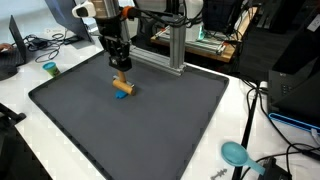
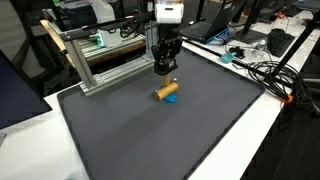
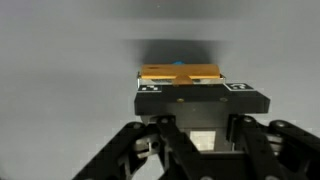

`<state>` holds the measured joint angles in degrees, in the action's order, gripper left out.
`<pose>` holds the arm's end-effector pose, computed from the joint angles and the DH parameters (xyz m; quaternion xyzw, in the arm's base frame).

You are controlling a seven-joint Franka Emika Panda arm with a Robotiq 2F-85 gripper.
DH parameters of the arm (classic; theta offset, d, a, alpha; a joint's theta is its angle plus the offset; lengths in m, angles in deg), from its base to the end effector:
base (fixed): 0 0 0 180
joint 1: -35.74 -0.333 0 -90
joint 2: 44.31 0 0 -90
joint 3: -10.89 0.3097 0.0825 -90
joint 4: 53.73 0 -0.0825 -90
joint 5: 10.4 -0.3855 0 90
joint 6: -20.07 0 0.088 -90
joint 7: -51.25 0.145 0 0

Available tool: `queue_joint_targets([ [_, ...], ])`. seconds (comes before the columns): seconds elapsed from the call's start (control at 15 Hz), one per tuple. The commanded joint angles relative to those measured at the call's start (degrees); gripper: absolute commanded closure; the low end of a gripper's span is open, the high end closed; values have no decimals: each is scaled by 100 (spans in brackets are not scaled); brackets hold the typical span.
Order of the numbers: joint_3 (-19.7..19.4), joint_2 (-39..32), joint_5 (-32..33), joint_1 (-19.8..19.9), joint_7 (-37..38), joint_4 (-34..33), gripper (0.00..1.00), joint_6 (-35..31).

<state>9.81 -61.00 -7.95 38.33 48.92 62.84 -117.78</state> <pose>0.6033 -0.0400 0.2644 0.9990 0.0041 0.0390 0.0197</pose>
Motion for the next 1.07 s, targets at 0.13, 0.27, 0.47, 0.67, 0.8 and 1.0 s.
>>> queue_joint_targets([
  [0.13, -118, -213, 128, -45, 208, -115, 78, 389],
  [0.27, -109, -211, 82, -32, 235, -138, 78, 443],
  [0.47, -93, 74, -80, 32, 224, 52, 78, 218],
  [0.67, -50, 800, -338, 130, 37, 621, 78, -394],
  [0.8, -54, 1108, -385, 158, -28, 861, 78, -864],
  [1.0, -109, 1169, -175, 92, 167, 904, 78, -869],
])
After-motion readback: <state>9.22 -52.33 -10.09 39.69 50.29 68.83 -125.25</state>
